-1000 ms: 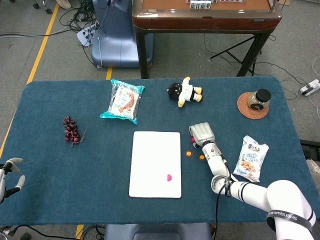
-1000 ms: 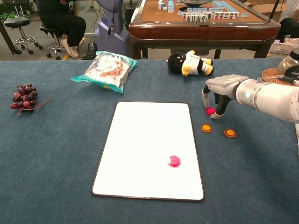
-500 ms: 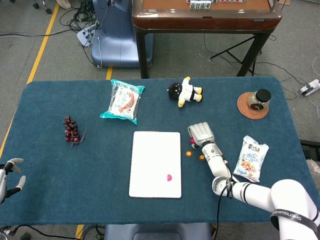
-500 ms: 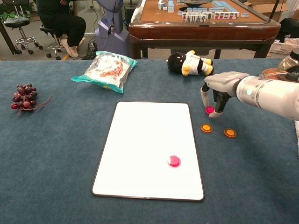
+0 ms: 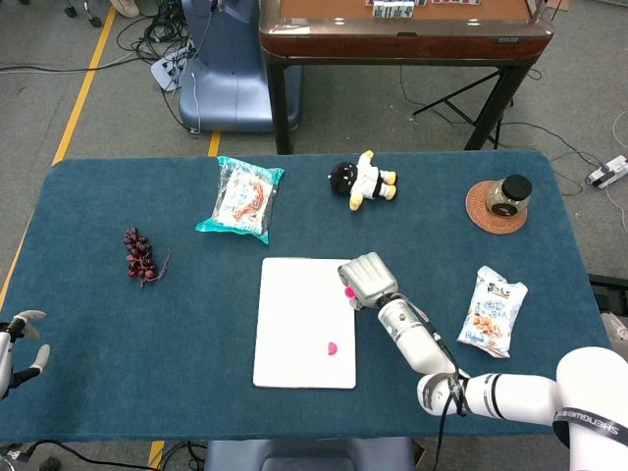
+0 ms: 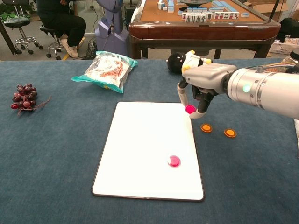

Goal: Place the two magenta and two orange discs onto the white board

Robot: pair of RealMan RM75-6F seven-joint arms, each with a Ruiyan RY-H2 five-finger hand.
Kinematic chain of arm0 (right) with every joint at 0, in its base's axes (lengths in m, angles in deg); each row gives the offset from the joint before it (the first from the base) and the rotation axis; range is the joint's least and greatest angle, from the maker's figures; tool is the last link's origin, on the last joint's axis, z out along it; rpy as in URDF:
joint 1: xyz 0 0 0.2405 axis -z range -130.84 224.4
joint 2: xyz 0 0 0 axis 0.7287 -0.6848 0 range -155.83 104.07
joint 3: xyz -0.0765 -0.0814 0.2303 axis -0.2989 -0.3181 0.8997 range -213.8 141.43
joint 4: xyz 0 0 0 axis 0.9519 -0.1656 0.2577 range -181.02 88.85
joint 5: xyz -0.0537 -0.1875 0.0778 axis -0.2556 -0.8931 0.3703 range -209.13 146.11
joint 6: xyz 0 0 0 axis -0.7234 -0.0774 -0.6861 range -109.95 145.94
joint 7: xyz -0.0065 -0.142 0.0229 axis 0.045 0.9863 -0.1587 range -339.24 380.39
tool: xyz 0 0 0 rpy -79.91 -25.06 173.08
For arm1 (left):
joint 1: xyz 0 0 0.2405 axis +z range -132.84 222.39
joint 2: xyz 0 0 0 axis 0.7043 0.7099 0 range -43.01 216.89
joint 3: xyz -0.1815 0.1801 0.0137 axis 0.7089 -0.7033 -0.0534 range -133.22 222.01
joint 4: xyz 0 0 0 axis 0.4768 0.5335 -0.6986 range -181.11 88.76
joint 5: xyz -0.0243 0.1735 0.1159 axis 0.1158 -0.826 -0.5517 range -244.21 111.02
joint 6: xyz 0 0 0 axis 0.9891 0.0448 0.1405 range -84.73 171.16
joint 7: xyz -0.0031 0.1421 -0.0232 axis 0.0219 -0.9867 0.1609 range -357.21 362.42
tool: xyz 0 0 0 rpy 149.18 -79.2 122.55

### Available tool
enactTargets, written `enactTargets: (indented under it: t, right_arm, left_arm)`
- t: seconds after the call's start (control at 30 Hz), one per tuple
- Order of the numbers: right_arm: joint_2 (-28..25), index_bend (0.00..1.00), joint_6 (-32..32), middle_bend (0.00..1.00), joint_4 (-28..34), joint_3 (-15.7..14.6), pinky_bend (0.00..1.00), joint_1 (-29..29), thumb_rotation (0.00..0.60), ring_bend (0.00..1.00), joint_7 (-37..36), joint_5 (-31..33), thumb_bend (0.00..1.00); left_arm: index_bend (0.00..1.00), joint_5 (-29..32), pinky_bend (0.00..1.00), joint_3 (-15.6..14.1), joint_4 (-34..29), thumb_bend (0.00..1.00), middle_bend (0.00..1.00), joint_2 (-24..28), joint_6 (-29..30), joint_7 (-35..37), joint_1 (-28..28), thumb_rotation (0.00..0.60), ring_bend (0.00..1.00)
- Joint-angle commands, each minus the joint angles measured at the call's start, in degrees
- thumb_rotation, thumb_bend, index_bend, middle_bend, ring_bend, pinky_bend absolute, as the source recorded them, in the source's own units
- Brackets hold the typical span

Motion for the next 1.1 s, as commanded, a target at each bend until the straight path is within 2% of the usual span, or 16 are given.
enactTargets:
  t: [0.03,0.4,1.1]
  right_arm:
    - [-0.88,0.54,1.98,1.0,4.46,-1.06,1.0,-0.82,0.6,1.0,2.67,-1.62,0.21]
    - [1.98,0.54,2.89,1.0,8.49,-3.26,1.0,-3.08,0.6,1.0,7.06,-2.06,0.21]
    - [8.22,0.54,0.91,1.0,5.72,-4.99,1.0,-5.04,0.6,1.0,6.3,-3.0,0.21]
  left_arm:
    - [0.39,0.02,0.63,0.04,0.01,0.38,0.51,-0.02,0.06,-0.05,0.0,0.6,0.42]
    - [0.43,0.13,0.63,0.22,0.12,0.38,0.51,0.02,0.47,-0.02,0.15,0.6,0.42]
    - [0.49,0.77,0.63,0.55,0.06,0.38,0.51,0.43,0.7,0.23,0.4,0.6,0.42]
